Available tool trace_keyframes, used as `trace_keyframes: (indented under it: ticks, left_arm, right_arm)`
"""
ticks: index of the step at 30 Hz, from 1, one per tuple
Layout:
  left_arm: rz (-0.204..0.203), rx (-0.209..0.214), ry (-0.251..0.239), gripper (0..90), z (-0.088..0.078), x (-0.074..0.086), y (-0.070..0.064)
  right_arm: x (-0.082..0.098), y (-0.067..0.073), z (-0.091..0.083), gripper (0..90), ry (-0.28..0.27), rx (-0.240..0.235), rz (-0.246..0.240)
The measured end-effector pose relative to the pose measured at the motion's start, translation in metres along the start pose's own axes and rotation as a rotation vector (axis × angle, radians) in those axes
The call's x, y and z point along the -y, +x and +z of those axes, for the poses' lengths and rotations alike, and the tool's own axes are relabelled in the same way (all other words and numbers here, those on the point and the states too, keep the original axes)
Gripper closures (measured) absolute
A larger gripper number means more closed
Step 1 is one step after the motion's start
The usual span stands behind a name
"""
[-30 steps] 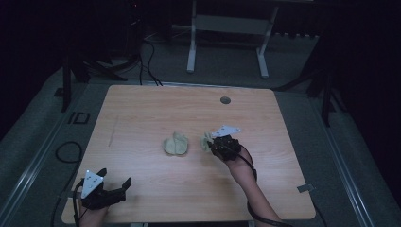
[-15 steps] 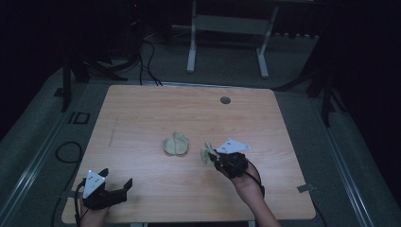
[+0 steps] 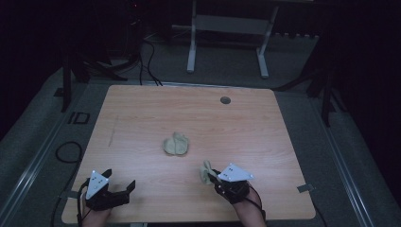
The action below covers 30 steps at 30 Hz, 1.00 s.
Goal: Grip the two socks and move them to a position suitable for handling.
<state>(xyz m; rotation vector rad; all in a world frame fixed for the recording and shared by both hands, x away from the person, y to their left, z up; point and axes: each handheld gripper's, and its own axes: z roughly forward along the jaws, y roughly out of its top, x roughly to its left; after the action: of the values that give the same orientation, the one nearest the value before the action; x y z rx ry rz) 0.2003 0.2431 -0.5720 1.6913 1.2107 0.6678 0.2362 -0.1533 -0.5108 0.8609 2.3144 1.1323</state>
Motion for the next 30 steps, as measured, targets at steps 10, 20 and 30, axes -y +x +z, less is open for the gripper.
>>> trace_keyframes:
  ticks: [10,20,30]
  left_arm:
    - [0.019,0.005,-0.001,1.1,0.0,-0.003,-0.003]
    - [0.049,0.083,0.037,1.1,0.005,-0.008,-0.016]
    - [0.125,0.335,0.106,6.8,0.014,-0.031,-0.079]
  right_arm:
    - [0.036,0.022,0.031,75.9,0.111,-0.003,-0.008]
    - [0.037,0.023,0.026,44.5,0.131,-0.083,0.052]
    - [-0.002,-0.006,-0.029,51.6,0.011,-0.1,0.03]
